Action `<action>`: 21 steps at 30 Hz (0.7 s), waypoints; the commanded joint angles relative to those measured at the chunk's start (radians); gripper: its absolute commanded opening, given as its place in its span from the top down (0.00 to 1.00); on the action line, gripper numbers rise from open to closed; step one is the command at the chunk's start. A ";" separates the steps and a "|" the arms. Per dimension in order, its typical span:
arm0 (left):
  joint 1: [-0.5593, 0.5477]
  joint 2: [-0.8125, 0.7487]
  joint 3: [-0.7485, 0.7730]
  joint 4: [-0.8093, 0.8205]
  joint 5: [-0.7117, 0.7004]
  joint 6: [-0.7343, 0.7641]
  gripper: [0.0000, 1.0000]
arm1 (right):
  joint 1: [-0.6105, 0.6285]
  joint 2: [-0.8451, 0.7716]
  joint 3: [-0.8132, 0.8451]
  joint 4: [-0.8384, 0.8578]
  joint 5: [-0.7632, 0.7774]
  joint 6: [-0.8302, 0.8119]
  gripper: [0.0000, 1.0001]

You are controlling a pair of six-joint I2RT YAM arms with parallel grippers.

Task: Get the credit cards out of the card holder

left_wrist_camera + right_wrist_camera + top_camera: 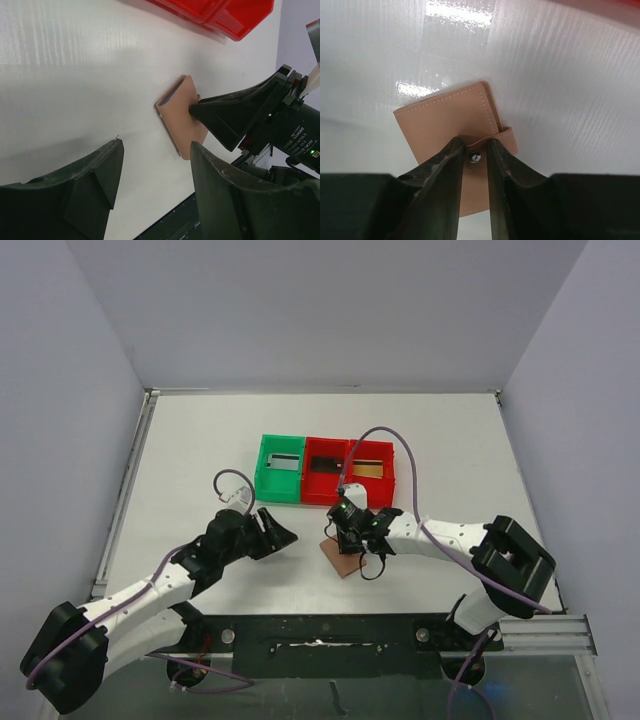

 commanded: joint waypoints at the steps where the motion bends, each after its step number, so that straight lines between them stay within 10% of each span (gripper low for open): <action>1: -0.035 0.019 0.065 0.043 -0.038 0.013 0.46 | -0.004 -0.019 -0.072 0.083 -0.064 0.047 0.79; 21: -0.264 0.396 0.216 0.181 -0.187 -0.061 0.42 | -0.151 -0.195 -0.287 0.300 -0.263 0.127 0.99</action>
